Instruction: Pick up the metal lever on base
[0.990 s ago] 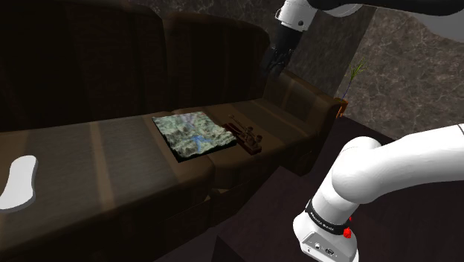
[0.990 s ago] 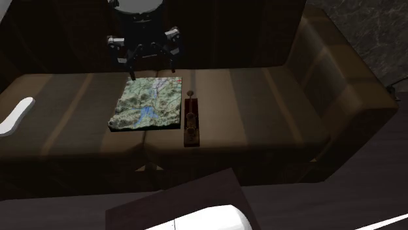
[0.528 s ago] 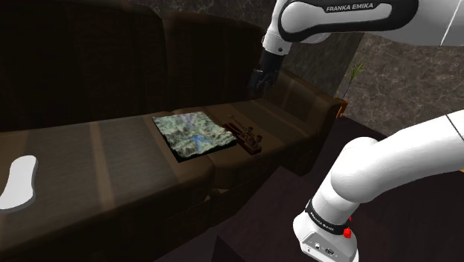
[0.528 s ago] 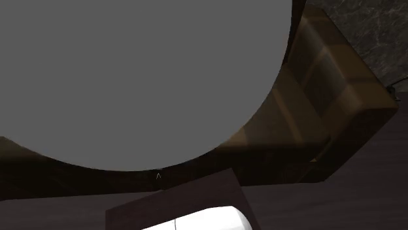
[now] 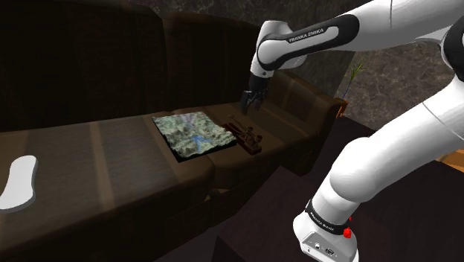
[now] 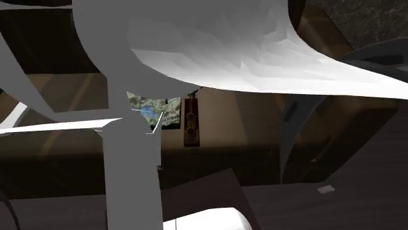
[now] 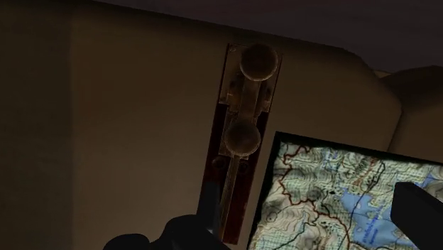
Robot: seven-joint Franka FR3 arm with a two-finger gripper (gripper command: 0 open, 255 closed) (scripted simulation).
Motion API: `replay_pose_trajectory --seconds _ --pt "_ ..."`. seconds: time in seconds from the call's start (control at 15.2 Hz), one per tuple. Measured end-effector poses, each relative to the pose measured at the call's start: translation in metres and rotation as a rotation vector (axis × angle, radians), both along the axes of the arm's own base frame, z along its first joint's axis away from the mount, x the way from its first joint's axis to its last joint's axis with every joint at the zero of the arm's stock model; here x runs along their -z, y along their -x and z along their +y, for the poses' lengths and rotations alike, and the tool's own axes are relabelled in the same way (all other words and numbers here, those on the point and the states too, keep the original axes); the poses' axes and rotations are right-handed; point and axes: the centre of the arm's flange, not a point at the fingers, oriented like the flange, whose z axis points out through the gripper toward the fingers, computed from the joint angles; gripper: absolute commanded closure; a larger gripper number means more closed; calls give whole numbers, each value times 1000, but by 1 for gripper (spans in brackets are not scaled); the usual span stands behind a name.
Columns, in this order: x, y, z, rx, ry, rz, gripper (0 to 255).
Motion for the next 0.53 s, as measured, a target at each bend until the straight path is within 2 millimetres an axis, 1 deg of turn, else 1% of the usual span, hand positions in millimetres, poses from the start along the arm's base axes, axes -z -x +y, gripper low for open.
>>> replay_pose_trajectory --seconds 0.07,0.2,0.26,0.33,0.46,0.53 --pt "13 -4 -4 5 1 7 0" --pt "35 -14 -6 16 3 22 0" --pt "44 -21 -12 21 5 29 0" --pt "54 -24 -20 26 6 37 0" --pt "76 -32 -29 36 9 50 0" --pt "85 -33 -33 39 9 54 0"
